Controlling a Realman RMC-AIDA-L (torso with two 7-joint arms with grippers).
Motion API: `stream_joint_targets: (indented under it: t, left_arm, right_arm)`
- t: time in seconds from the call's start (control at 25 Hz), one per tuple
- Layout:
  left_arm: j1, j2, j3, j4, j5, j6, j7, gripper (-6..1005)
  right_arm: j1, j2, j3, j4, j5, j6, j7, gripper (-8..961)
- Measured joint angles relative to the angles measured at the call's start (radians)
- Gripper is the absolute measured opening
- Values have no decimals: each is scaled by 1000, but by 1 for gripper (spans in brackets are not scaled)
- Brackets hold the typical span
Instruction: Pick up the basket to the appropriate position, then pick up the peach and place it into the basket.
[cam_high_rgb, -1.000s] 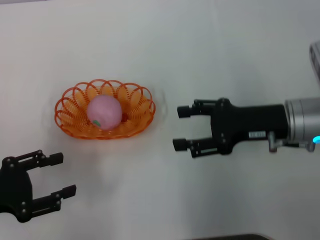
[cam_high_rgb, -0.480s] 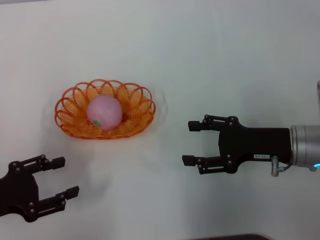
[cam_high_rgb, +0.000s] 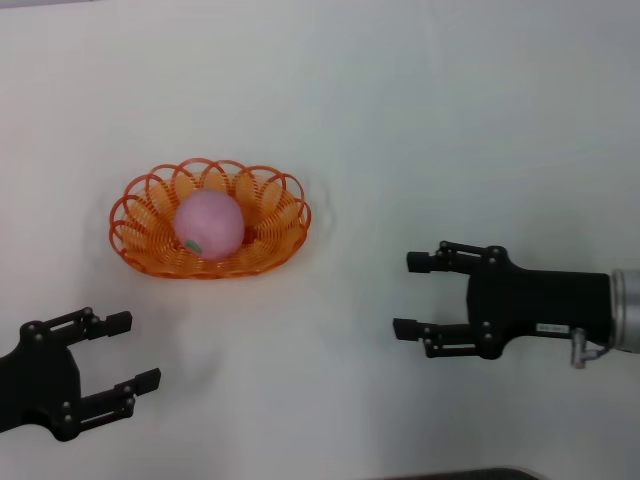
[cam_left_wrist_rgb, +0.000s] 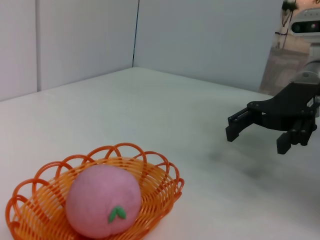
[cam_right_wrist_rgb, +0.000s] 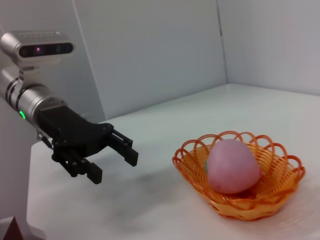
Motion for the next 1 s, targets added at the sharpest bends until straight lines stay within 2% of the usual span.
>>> stream_joint_targets:
  t: [0.28, 1.0]
  left_arm:
    - [0, 0, -1, -1, -2, 5, -2, 708]
    - [-11, 2, -10, -25, -13, 7, 1, 708]
  right_arm:
    - [-16, -6, 20, 1, -1, -10, -2, 868]
    - [-11, -6, 22, -1, -1, -26, -3, 868]
